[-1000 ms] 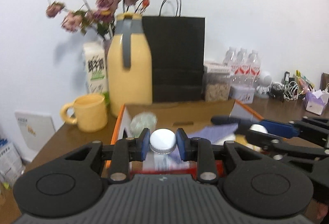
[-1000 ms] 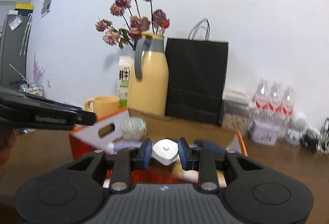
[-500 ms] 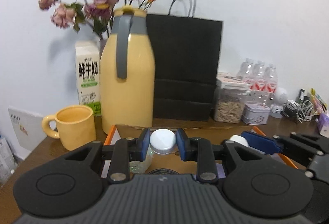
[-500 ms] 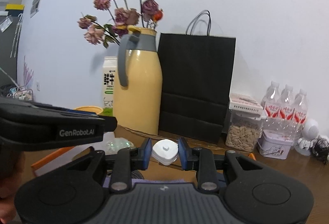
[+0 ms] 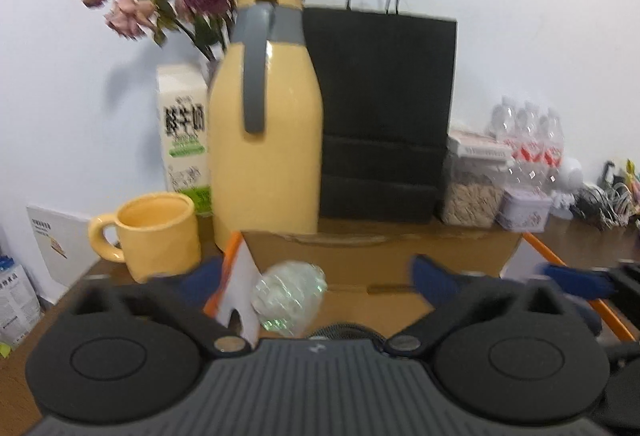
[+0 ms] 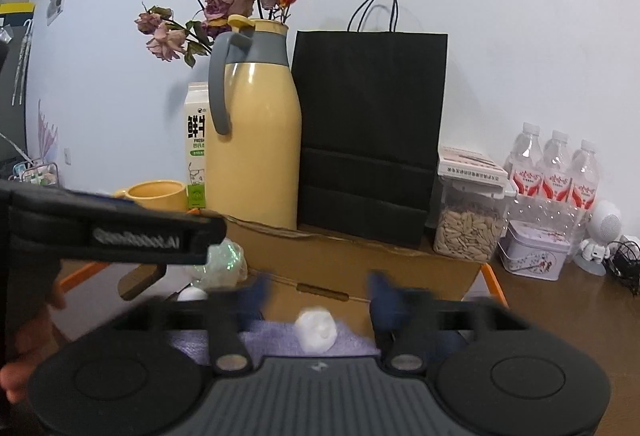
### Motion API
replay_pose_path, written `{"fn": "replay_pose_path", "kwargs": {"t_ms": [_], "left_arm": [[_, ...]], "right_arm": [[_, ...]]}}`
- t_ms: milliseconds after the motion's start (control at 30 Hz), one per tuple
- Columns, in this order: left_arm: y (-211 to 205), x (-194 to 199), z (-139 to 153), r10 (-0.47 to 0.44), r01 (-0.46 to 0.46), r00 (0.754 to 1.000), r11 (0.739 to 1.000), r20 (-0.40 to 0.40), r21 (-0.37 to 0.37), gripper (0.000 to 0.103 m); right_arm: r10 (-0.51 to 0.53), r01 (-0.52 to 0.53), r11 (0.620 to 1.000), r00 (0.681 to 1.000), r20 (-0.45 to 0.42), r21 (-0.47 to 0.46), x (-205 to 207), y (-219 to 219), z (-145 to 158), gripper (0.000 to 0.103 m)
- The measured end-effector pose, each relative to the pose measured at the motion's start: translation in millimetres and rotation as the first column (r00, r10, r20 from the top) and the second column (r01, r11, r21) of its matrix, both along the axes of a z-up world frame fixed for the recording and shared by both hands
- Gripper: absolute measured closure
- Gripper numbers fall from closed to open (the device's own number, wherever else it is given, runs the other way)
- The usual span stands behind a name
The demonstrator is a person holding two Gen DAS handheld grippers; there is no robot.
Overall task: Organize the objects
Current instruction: 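Carry both white caps into the box and open both grippers, then withdraw both grippers from the box toward the remaining caps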
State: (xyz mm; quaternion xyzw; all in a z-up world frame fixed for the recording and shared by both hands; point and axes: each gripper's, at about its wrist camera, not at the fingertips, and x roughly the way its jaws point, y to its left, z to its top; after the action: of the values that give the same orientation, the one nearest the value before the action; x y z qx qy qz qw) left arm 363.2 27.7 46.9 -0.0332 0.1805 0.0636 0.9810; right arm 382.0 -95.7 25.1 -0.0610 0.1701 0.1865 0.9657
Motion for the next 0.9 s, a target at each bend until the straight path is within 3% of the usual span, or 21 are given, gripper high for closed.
{"fn": "replay_pose_path", "kwargs": {"t_ms": [500,900], "left_arm": [[-1.8,-7.4,5.2,-0.011,0.011,1.0,1.0,0.014,-0.017,0.0],[3.7,-55.5,12.1,-0.048,0.048,0.997,0.999,0.052,0.013,0.0]], "right_arm": [[0.008,-0.009,0.999,0.999,0.034,0.035,-11.8,-7.1,8.8,0.0],[0.029,-0.031,0.999,0.997,0.069,0.019,-48.3,-23.3,14.2,0.0]]}}
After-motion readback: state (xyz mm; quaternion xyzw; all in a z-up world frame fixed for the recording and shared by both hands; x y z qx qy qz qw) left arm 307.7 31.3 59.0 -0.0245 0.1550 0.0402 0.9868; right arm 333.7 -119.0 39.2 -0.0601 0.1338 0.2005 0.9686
